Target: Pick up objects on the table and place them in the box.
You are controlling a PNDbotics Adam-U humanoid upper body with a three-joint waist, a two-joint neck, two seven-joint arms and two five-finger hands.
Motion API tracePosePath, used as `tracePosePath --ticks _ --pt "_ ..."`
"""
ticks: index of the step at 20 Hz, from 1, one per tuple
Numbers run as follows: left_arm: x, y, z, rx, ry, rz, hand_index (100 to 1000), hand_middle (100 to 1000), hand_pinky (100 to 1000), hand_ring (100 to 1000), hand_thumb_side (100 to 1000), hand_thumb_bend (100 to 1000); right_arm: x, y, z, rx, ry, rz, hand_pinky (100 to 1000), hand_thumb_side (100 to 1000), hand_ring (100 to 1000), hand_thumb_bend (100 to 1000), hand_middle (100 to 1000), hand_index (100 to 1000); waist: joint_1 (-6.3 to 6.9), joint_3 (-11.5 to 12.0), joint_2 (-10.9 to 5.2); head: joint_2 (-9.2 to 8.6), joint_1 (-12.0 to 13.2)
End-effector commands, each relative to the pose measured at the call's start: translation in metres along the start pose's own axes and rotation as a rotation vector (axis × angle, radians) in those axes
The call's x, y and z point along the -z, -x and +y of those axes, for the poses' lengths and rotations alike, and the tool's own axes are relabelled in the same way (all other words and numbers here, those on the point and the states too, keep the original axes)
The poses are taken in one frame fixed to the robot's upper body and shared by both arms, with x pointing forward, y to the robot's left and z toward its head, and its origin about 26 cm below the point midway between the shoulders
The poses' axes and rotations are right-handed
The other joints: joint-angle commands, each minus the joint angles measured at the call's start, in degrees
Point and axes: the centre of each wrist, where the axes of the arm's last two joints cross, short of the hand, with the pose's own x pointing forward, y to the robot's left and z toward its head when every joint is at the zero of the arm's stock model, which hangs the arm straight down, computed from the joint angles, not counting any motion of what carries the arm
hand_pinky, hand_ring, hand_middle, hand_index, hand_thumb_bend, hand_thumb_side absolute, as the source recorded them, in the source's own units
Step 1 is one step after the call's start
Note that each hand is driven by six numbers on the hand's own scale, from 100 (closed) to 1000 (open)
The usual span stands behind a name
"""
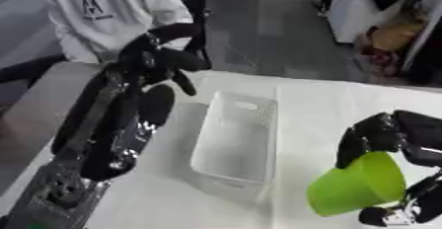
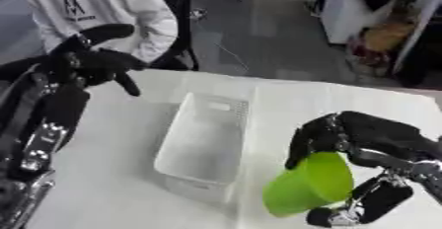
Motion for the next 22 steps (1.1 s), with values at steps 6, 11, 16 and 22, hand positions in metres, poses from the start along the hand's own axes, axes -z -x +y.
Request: tracePosePath --ticks 6,11,16,22 --pt "0.010 -0.007 0.004 0.008 -0.004 -0.041 733 885 504 680 811 234 0.008 -0.009 -0.029 -0.036 0.031 -0.049 100 129 100 389 100 110 -0.47 0.82 -0.94 -0.44 0.48" --pt "0.016 -0.009 0.003 -0.002 -0.011 -0.055 733 885 505 680 809 237 0.014 -0.012 -0.036 -0.047 0.042 -0.071 100 129 100 390 100 109 -0.90 1.65 -0.57 -1.18 0.38" --pt "0.023 -0.012 0.002 -0.014 -0.020 -0.077 733 885 505 680 808 239 0.020 -0.012 -0.044 -0.062 0.059 -0.086 100 129 100 392 100 109 -1.45 2.89 0.09 -2.02 0.13" --pt "0.030 -0.015 0.000 -0.033 -0.025 -0.099 734 887 504 681 809 240 0.022 -0.009 -0.052 -0.079 0.090 -0.085 100 128 100 393 100 109 -2.19 4.36 1.05 -3.37 -0.09"
